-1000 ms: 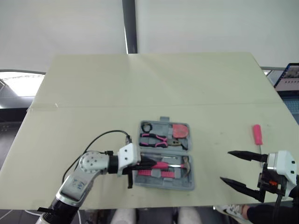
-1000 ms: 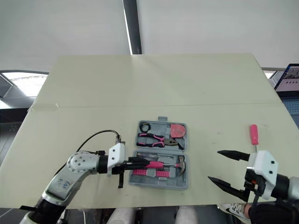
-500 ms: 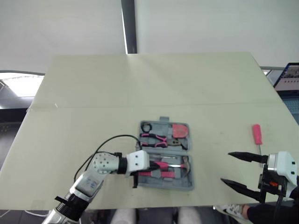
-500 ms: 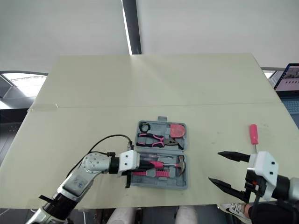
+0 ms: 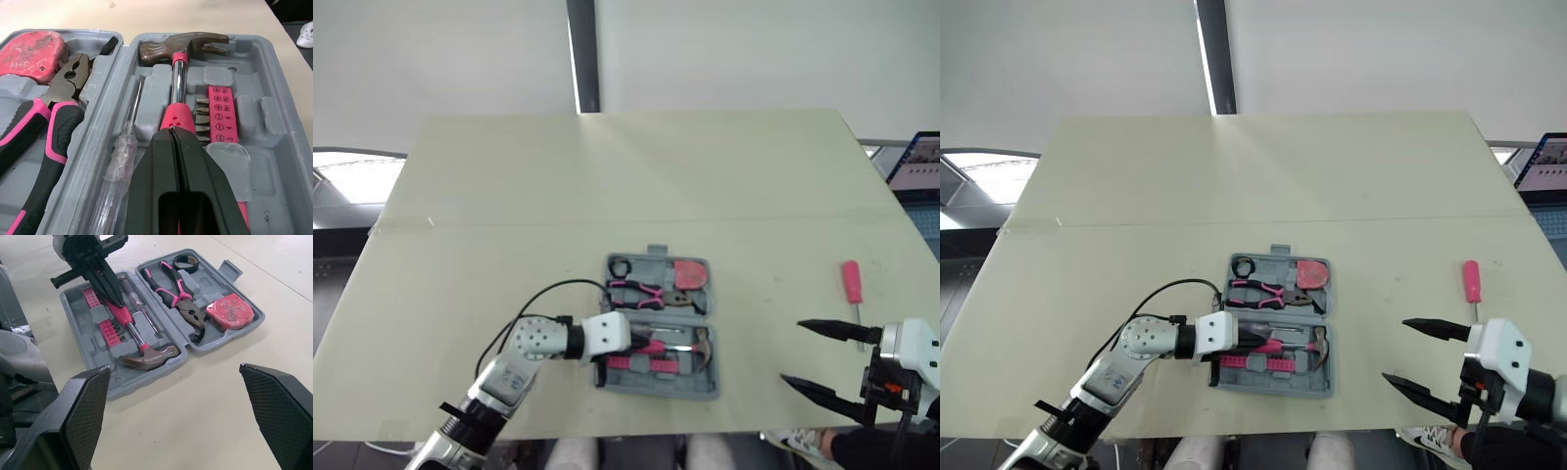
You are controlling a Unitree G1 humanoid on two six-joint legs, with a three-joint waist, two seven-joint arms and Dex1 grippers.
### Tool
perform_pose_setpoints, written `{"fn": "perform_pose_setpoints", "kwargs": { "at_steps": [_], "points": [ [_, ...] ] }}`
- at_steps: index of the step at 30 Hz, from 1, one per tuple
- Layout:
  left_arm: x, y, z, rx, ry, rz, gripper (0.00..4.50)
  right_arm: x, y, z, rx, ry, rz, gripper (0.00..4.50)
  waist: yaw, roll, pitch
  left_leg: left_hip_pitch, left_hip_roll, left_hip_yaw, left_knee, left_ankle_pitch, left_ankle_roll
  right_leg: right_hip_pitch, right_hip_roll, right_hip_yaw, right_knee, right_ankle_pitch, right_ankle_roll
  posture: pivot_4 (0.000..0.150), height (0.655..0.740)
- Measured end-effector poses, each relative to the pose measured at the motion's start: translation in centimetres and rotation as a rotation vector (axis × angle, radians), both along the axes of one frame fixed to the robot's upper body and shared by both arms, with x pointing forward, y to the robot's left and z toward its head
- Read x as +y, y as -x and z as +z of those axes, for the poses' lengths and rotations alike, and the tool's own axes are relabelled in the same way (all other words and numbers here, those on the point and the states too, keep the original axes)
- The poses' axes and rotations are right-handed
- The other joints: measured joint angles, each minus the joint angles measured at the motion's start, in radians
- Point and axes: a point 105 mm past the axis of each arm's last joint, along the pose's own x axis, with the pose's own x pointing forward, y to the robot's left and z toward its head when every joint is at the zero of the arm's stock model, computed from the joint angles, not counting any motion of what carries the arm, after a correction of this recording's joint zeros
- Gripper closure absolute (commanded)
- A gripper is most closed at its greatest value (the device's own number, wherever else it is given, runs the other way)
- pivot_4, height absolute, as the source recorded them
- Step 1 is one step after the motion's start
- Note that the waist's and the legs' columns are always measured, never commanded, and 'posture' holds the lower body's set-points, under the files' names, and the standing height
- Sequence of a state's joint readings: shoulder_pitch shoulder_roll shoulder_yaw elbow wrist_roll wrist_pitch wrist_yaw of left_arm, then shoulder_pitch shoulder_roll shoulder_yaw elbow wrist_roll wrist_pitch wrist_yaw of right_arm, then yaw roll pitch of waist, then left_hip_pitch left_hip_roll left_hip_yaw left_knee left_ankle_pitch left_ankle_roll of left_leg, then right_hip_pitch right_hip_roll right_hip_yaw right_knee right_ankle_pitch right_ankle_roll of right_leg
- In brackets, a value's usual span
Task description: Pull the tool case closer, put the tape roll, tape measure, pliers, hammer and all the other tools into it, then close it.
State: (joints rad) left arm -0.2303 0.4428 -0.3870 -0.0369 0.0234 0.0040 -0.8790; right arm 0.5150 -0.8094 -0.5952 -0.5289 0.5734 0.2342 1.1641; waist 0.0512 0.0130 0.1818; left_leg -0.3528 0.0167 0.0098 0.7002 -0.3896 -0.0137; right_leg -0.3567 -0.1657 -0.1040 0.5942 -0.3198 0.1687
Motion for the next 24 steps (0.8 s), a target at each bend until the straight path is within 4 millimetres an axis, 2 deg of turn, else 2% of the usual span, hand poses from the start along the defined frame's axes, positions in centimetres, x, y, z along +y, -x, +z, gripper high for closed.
{"fn": "perform_pose_setpoints", "kwargs": {
  "at_steps": [12,24],
  "points": [
    [-0.81,-0.27,-0.31,-0.048,-0.008,-0.017,4.43,0.05,-0.19,0.2,-0.01,-0.001,0.002,0.0,0.003,0.0,-0.003,0.0,0.0,0.0,0.0,0.0,0.0,0.0,0.0,0.0,0.0,0.0,0.0,0.15,0.7373],
    [-0.59,0.04,-0.82,-0.043,-0.015,-0.015,4.43,0.14,0.07,0.13,-0.003,0.004,0.005,0.0,0.0,0.0,-0.012,0.001,0.0,0.0,-0.001,0.0,0.0,0.0,0.0,0.0,0.0,0.0,0.0,0.15,0.7373]
  ]
}}
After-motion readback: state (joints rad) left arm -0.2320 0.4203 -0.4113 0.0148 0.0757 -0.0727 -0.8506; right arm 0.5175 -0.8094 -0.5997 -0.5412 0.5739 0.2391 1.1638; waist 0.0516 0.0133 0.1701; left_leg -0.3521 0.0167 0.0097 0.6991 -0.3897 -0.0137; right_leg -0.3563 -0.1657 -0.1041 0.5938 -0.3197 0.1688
